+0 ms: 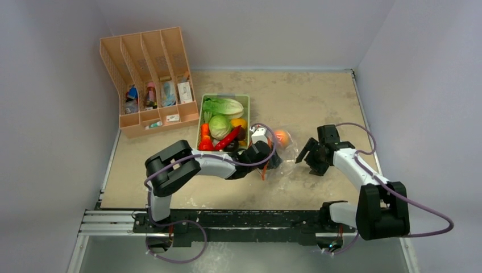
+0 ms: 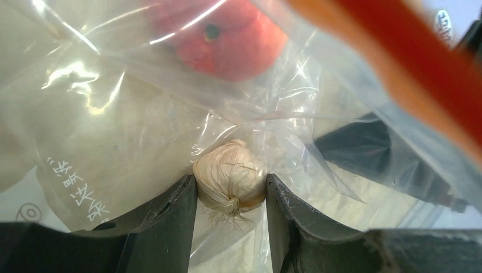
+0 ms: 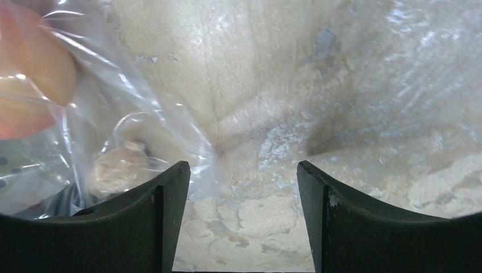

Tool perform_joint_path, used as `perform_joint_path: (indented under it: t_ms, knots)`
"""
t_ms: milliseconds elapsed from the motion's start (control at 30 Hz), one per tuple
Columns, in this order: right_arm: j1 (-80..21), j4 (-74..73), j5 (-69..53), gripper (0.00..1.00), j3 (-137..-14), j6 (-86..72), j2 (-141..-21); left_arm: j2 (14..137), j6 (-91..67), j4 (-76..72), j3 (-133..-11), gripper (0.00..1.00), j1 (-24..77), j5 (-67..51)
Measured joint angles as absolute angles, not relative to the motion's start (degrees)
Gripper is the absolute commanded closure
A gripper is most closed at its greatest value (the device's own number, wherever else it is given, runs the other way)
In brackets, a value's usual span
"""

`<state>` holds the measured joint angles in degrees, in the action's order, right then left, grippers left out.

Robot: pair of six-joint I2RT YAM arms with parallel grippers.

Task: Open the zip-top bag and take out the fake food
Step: Pick up the fake vegetable from the zipper food storage bag.

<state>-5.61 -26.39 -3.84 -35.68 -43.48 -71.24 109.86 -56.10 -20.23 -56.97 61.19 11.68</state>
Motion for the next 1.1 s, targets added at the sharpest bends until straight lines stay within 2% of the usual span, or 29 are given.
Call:
perform_joint_path:
  t_ms: [167, 267, 433, 667, 1100]
  knots:
    - [-5.61, -27.79, -3.03, 0.28, -35.79, -43.79, -69.54, 108.38, -54.28, -16.29, -56.99, 0.62, 61.19, 14.66]
    - [-5.61, -26.98, -5.28, 0.27, -35.79, -42.94, -68.12, 108.07, -53.82, -15.57, -56.99, 0.58, 61.21, 15.27]
    - [-5.61, -23.66, -10.57, 0.3, -35.4, -41.04, -64.6, 108.07, -53.76, -15.55, -56.99, 0.57, 61.3, 15.49]
    - [-5.61, -20.84, -15.73, 0.3, -33.28, -39.07, -66.13, 107.77, -53.15, -15.16, -56.99, 0.46, 61.3, 15.46]
    - [-5.91, -15.51, -22.5, 0.31, -32.25, -37.95, -69.78, 105.69, -53.89, -15.99, -54.43, 0.44, 61.3, 15.49]
